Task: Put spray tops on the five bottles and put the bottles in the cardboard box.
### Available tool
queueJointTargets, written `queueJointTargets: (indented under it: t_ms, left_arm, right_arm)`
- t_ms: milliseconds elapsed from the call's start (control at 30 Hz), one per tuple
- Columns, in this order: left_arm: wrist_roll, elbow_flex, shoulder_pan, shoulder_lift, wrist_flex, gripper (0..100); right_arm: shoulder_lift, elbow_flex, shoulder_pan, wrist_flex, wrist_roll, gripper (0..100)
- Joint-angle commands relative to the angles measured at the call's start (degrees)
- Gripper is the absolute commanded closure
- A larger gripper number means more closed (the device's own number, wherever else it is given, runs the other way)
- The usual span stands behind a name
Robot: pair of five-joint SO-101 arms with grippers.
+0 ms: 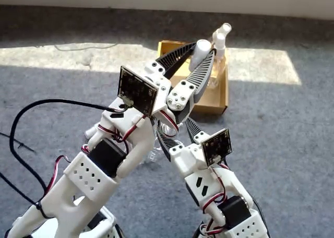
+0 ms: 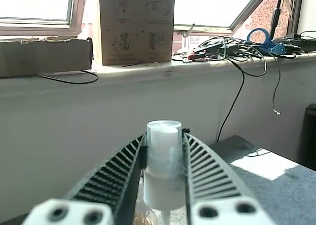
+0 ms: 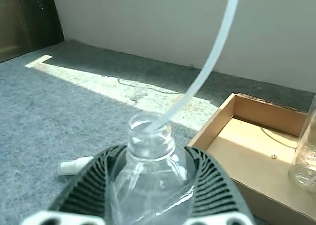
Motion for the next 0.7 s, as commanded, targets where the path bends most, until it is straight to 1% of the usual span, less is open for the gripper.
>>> queueJointTargets:
  t_ms: [0, 167, 333, 467, 667]
  left_arm:
    - [-0.2, -2.8, -0.9, 0.0, -1.1, 100]
    - [-0.2, 0.3, -0.4, -4.6, 0.9, 100]
    - [-0.4, 8.5, -0.9, -13.8, 3.9, 100]
    - [-0.3, 16.1, -0.5, -18.5, 6.3, 100]
    - [-0.3, 23.8, -0.9, -23.3, 9.1, 100]
  right_arm:
    - [-0.6, -1.8, 0.7, -0.9, -0.3, 99.4]
    - [-0.6, -2.2, 0.9, -0.9, -0.4, 99.4]
    - [-0.6, -2.2, 1.0, -0.9, -0.4, 99.4]
    - [-0.6, -2.2, 1.2, -0.9, -0.4, 99.4]
    - [-0.6, -2.3, 6.7, -0.9, -0.5, 99.4]
